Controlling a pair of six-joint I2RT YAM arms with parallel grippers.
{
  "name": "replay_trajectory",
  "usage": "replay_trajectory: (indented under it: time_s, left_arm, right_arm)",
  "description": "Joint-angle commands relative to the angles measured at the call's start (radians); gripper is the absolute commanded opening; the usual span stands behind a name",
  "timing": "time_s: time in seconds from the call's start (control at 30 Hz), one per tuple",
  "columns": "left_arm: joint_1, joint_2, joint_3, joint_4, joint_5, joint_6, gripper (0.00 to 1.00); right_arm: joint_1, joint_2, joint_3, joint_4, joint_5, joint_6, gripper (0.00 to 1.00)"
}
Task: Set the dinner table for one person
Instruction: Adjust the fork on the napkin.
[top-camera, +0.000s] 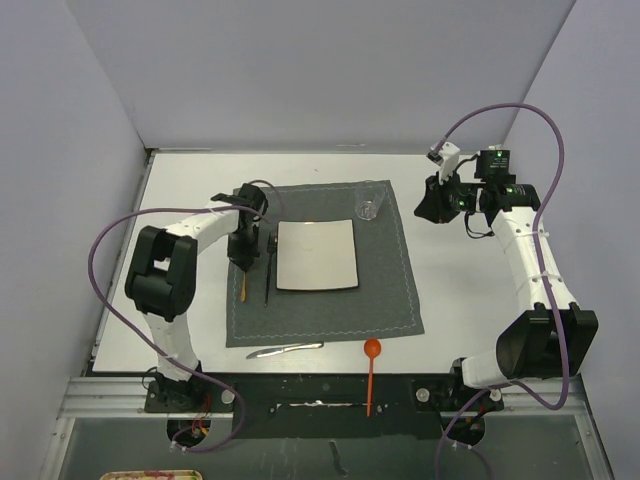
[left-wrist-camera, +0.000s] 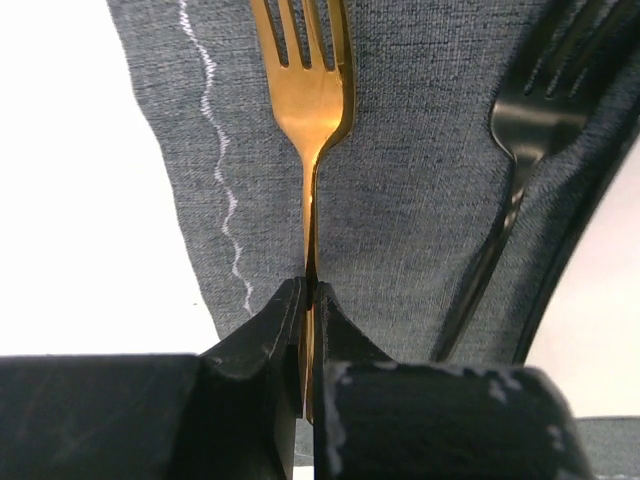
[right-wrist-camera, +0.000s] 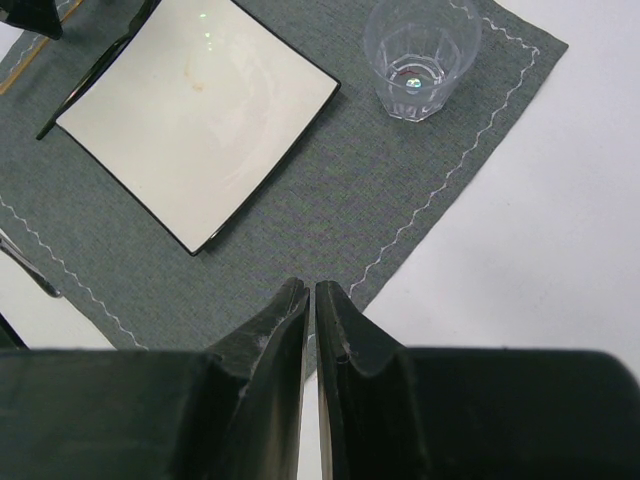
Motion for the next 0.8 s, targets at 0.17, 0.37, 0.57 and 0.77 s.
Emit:
replay_trajectory:
  time_s: [0.17,0.37,0.57,0.77]
  left_arm:
    - [-0.062,0.067,0.071,-0.033,-0.098,-0.074,0.00]
    - [-0.066,0.068,0.083,-0.031,-0.102,-0.067,0.00]
    - [-0.069,0.088,0.099,-0.042,-0.116,-0.076,0.00]
    - [-0.067,0.100,0.108,-0.041,-0.115,-0.079,0.00]
  right_arm:
    - [-0.012,-0.027,-0.006,0.042,-0.019,0.006,0.11]
    - [-0.012,-0.024,-0.013,0.048,-0.024,0.008,0.11]
    - [-0.013,-0.024,-0.004,0.043,-0.025,0.009,0.11]
    - [-0.013,-0.026,-0.004,0.041,-0.025,0.009,0.11]
